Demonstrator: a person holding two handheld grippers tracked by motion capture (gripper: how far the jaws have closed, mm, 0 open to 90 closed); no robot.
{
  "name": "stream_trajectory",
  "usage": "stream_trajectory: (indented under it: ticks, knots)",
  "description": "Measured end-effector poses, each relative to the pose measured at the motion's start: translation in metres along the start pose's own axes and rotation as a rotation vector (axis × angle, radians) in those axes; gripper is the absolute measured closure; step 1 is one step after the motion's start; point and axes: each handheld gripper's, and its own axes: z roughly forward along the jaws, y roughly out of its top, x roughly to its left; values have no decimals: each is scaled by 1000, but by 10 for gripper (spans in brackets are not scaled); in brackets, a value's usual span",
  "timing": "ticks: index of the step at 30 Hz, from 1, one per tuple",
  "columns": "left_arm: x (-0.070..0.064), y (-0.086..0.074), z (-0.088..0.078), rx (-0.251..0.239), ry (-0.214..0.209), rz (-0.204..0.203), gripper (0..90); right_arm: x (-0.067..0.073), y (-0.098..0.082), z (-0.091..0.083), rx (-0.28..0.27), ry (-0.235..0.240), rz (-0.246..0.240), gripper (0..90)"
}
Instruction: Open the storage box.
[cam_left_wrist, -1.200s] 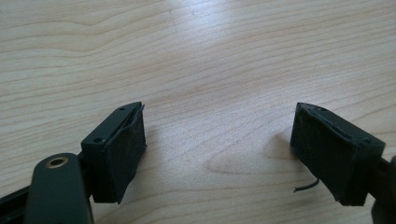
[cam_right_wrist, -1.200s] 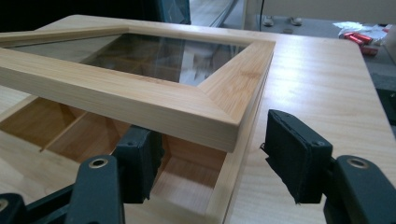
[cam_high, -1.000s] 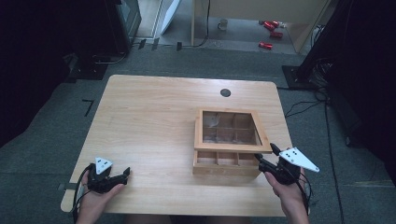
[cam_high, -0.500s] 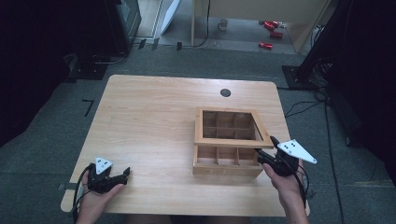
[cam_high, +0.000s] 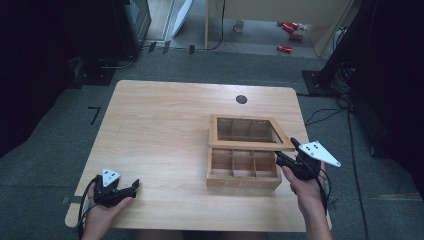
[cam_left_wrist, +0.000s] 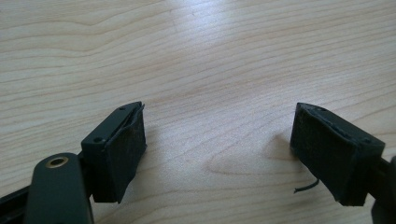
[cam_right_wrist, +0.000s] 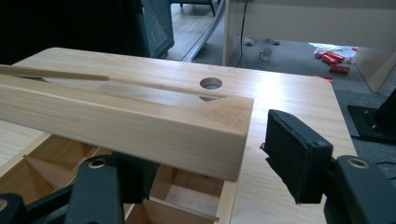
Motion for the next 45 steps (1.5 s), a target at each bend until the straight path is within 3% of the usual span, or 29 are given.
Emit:
stream_trajectory:
  ticks: [15,26,33,45]
  knots:
    - [0,0,0,-2,-1,-2,191,-3,6,5,0,-13,-30,374]
    - [0,0,0,-1,-1,-1,191,-2,15,7,-28,7,-63,482]
    - [0,0,0,-3,-1,-3,191,-5,26,13,-48,14,-50,485]
    - [0,0,1,-2,0,-1,192,-12,51,30,-79,11,-81,488]
